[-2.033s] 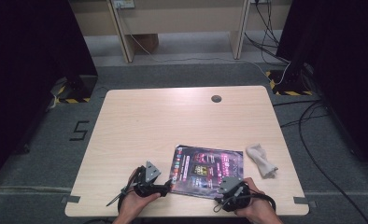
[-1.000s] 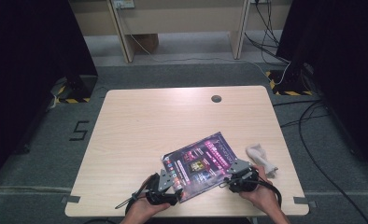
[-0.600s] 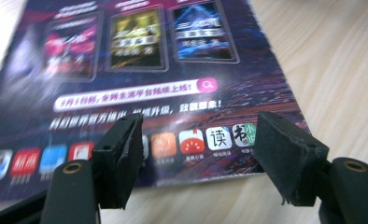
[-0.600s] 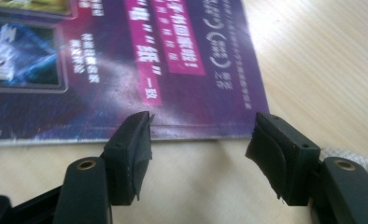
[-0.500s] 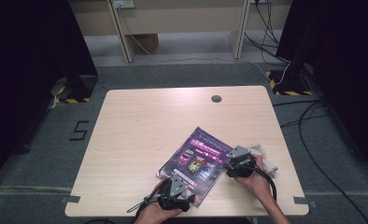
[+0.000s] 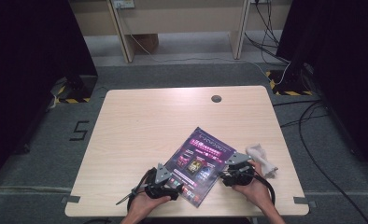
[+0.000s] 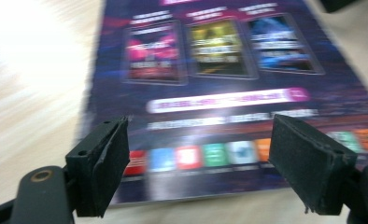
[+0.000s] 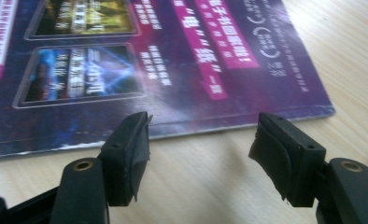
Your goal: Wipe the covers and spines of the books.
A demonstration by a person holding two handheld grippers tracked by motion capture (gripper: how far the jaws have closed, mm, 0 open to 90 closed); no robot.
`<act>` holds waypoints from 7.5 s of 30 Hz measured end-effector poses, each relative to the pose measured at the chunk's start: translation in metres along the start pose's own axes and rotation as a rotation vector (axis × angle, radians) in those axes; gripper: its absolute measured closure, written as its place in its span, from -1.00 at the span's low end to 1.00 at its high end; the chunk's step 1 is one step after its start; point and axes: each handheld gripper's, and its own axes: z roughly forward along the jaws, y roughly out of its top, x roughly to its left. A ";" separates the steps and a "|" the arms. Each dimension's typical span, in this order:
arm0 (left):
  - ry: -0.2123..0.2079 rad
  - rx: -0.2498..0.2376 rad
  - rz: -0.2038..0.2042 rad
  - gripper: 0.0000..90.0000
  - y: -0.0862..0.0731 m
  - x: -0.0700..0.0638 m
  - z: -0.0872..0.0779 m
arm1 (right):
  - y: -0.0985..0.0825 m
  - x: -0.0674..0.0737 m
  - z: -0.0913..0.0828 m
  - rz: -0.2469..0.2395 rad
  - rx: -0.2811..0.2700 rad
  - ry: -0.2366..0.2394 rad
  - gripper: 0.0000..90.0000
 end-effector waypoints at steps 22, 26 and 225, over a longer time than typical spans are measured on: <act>-0.072 0.082 0.033 -0.49 0.000 -0.030 0.000 | 0.010 -0.004 0.014 -0.024 0.012 -0.075 -0.29; -0.076 0.086 0.039 -0.48 0.001 -0.033 0.000 | 0.012 -0.009 0.016 -0.022 0.020 -0.095 -0.27; -0.041 0.039 -0.009 -0.69 -0.012 -0.024 -0.003 | 0.075 -0.037 0.078 0.082 -0.060 -0.024 0.59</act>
